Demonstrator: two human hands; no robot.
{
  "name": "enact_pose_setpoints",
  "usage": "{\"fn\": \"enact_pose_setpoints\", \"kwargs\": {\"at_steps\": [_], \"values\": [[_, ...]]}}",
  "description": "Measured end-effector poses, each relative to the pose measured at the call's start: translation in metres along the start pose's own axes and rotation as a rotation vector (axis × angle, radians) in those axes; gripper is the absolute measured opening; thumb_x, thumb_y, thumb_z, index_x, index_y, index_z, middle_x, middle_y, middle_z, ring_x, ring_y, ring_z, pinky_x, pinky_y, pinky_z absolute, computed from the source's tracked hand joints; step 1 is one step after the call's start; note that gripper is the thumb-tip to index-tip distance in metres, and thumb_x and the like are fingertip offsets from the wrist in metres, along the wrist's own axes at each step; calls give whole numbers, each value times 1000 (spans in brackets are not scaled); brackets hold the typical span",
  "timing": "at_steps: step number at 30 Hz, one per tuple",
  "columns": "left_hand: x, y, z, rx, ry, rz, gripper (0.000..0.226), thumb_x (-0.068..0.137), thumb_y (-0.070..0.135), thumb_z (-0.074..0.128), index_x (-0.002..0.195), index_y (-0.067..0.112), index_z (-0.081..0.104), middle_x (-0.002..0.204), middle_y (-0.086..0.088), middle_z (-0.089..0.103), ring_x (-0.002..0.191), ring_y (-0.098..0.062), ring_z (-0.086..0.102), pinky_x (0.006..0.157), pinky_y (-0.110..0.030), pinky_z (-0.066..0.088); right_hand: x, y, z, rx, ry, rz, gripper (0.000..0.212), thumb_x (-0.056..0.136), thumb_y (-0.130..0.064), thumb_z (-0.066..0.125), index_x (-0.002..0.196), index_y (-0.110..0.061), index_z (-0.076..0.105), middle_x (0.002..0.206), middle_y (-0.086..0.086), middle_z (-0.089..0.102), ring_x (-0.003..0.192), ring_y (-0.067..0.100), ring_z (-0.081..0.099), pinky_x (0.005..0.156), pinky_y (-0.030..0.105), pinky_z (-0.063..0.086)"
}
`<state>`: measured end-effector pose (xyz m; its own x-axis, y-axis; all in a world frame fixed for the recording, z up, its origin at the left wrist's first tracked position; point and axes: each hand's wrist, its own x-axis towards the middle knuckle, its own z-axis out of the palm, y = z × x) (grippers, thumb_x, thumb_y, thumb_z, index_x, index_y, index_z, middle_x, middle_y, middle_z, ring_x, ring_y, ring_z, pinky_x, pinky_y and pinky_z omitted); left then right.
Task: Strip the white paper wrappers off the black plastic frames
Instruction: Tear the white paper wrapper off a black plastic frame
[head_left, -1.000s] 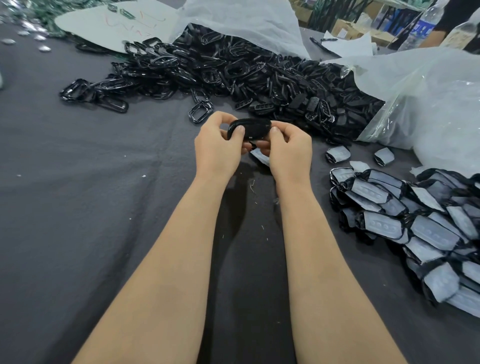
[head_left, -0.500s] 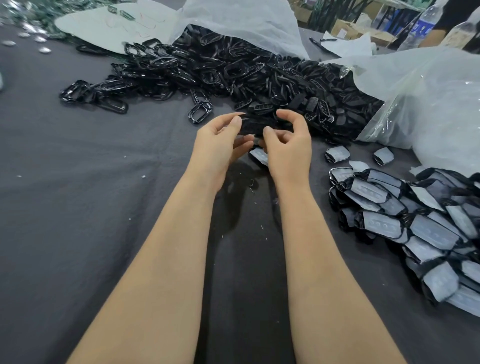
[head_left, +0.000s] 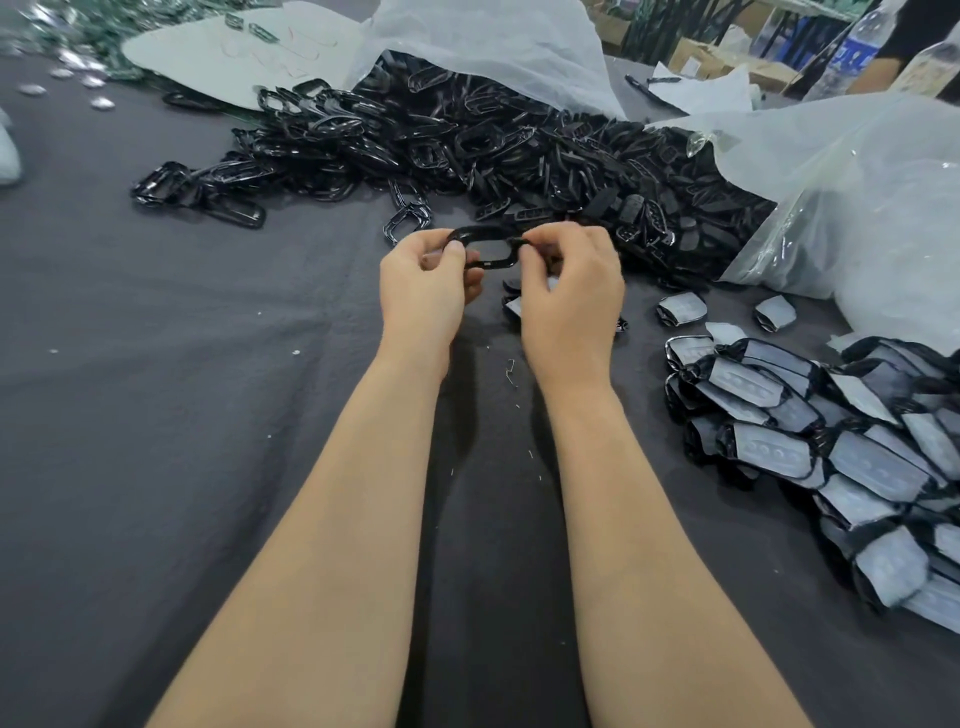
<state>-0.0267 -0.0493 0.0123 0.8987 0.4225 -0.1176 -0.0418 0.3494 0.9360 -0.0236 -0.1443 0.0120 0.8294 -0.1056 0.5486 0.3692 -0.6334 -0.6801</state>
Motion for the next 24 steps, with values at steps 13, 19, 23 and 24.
{"fn": "enact_pose_setpoints", "kwargs": {"at_steps": [13, 19, 23, 24], "values": [[0, -5, 4, 177, -83, 120, 12, 97, 8, 49, 101, 13, 59, 81, 2, 64, 57, 1, 63, 64, -17, 55, 0, -5, 2, 363, 30, 288, 8, 89, -7, 61, 92, -13, 57, 77, -7, 59, 74, 13, 65, 78, 31, 54], [-1, -6, 1, 240, -131, 220, 11, 93, 9, 58, 104, 11, 58, 83, 1, 63, 65, -2, 62, 65, -15, 53, 1, -4, 3, 307, 35, 275, 6, 87, -12, 65, 92, -10, 63, 88, 2, 64, 75, 5, 55, 79, 20, 47], [1, -7, 0, 240, -144, 229, 13, 94, 8, 57, 106, 12, 56, 81, 2, 61, 63, -2, 62, 67, -16, 53, 3, 0, 5, 399, 12, 356, 7, 90, -11, 62, 87, -17, 64, 93, 8, 65, 84, 16, 60, 89, 42, 52], [0, -7, 1, 245, -148, 232, 14, 94, 8, 56, 106, 12, 55, 80, 2, 61, 64, -2, 62, 67, -16, 54, 4, 1, 5, 452, 5, 388, 13, 90, -9, 61, 84, -20, 62, 90, 8, 64, 81, 18, 62, 88, 46, 53]]}}
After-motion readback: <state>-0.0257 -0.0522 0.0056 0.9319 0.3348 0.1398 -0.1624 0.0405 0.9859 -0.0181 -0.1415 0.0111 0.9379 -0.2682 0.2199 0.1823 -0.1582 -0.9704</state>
